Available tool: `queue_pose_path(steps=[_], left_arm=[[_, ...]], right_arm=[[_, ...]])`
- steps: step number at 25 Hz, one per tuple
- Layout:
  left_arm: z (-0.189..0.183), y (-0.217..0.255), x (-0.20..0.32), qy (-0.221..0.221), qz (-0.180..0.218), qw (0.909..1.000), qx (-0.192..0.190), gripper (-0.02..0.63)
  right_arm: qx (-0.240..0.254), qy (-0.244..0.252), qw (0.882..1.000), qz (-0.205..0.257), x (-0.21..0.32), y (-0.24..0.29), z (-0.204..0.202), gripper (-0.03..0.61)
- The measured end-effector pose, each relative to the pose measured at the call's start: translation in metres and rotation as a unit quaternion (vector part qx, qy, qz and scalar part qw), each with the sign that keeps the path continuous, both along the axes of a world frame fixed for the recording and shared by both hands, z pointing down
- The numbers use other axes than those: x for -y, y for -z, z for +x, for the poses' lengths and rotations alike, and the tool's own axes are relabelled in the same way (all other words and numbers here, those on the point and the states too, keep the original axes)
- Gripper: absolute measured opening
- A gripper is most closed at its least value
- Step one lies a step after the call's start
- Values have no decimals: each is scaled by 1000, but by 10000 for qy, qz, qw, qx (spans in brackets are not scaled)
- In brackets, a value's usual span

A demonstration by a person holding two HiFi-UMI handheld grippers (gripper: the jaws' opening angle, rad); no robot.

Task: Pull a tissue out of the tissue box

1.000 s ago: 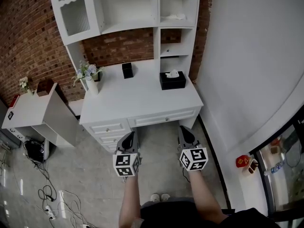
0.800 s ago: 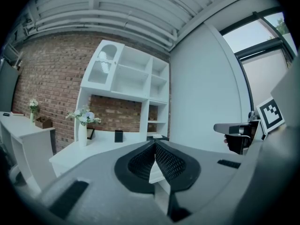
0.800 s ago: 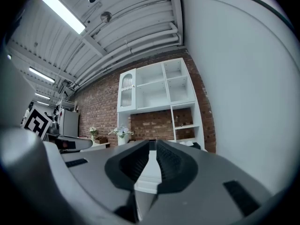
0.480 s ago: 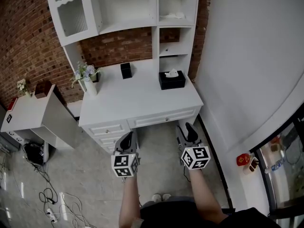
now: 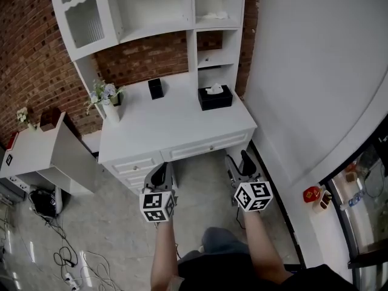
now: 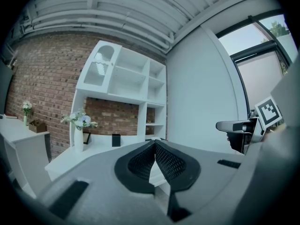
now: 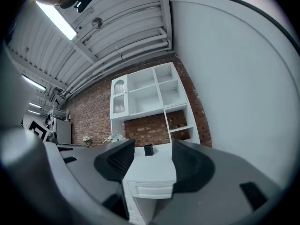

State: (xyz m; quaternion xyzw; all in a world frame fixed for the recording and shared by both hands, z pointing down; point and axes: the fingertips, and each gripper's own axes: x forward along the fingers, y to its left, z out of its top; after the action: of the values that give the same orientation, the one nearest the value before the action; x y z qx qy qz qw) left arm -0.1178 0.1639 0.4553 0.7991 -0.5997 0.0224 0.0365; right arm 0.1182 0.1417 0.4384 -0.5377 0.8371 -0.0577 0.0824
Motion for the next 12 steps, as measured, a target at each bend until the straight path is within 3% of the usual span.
queue_pose_path(steps=[12], left_arm=[[-5,11,28,-133,172,9997,66,9]], right_arm=[[-17,-162,9997,161,21,8,0,231]])
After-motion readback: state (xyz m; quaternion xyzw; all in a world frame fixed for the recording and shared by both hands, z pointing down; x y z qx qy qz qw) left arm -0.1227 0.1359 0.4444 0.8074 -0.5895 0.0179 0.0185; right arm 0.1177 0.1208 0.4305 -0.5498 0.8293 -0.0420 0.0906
